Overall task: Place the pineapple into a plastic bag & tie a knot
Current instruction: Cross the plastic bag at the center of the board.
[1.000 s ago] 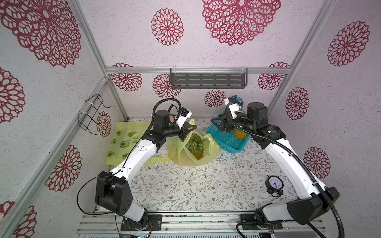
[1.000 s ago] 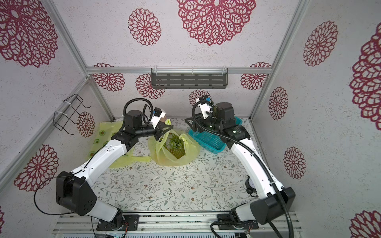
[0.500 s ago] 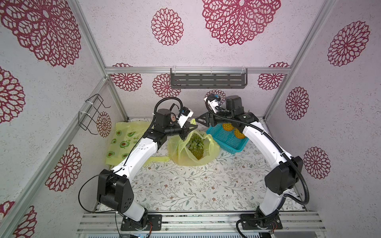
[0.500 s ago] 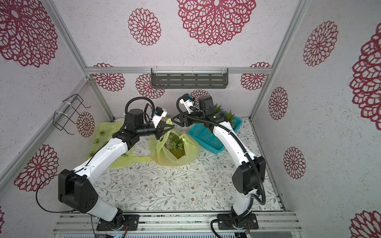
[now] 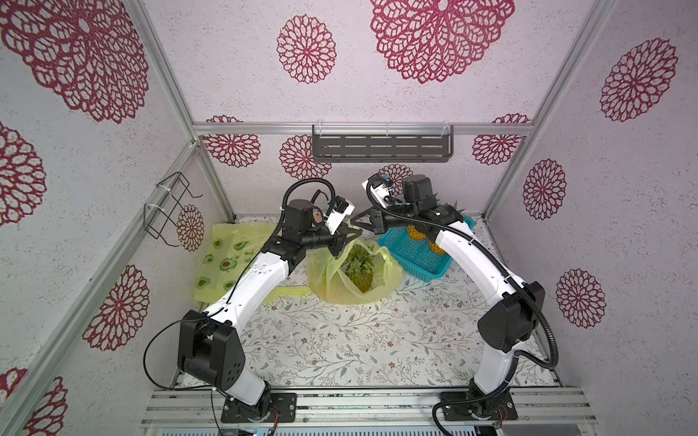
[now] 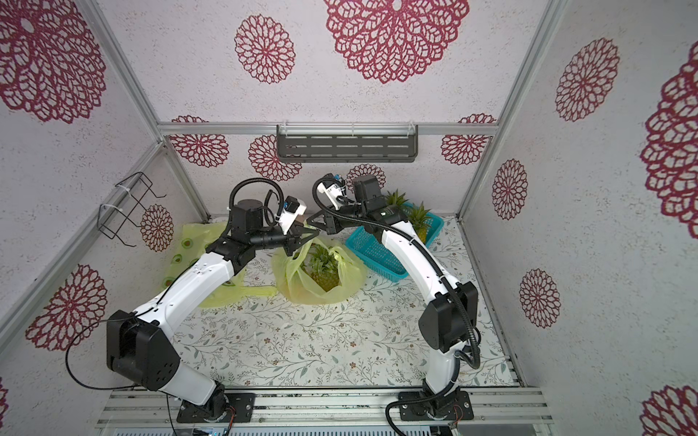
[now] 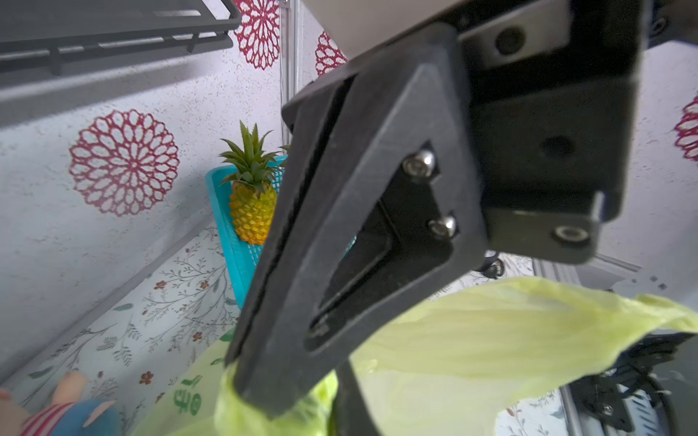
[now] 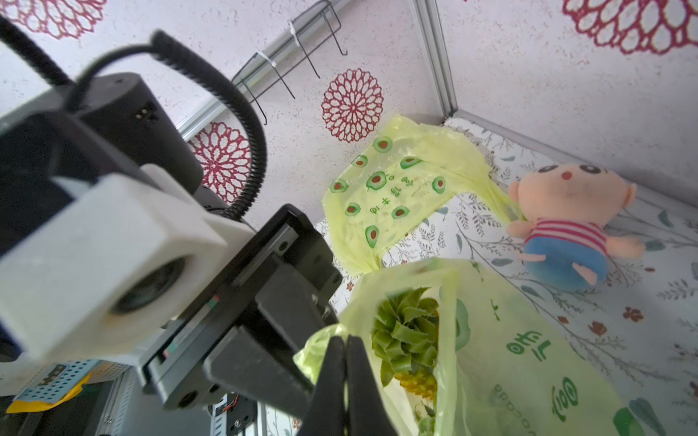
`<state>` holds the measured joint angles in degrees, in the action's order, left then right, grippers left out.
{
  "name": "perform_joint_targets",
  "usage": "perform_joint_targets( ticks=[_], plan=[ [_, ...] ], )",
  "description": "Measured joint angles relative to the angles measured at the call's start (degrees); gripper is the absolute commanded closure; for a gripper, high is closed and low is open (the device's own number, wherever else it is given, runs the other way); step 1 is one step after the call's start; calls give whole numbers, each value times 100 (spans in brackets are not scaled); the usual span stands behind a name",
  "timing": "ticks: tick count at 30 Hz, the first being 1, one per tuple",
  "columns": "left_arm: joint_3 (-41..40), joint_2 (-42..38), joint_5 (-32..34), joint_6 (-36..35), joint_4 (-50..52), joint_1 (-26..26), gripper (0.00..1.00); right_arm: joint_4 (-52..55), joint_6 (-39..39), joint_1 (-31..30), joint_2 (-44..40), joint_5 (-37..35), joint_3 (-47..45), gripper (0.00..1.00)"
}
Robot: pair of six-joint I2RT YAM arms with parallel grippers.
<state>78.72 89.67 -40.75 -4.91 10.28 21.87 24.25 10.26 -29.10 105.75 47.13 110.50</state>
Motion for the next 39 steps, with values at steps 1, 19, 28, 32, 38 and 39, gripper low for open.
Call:
perform_joint_targets(
  ticks=[1,19,28,32,38,39],
  plan=[
    [-55,-68,111,24,48,0,50,-66,11,9,-28,-79,-74,100],
    [-920,-1921,992,140,426,1054,3,-750,442,455,-310,-498,-726,100],
    [-396,-1198,1073,-192,509,1425,19,-776,446,459,-310,-509,-726,100],
    [-308,-1005,1058,-291,546,1464,50,-776,446,459,-310,-514,-726,100],
    [-273,-911,1051,-387,651,1484,100,-782,446,468,-310,-518,-739,100],
    [-273,-911,1058,-367,640,1484,100,-787,446,470,-310,-522,-748,100]
  ],
)
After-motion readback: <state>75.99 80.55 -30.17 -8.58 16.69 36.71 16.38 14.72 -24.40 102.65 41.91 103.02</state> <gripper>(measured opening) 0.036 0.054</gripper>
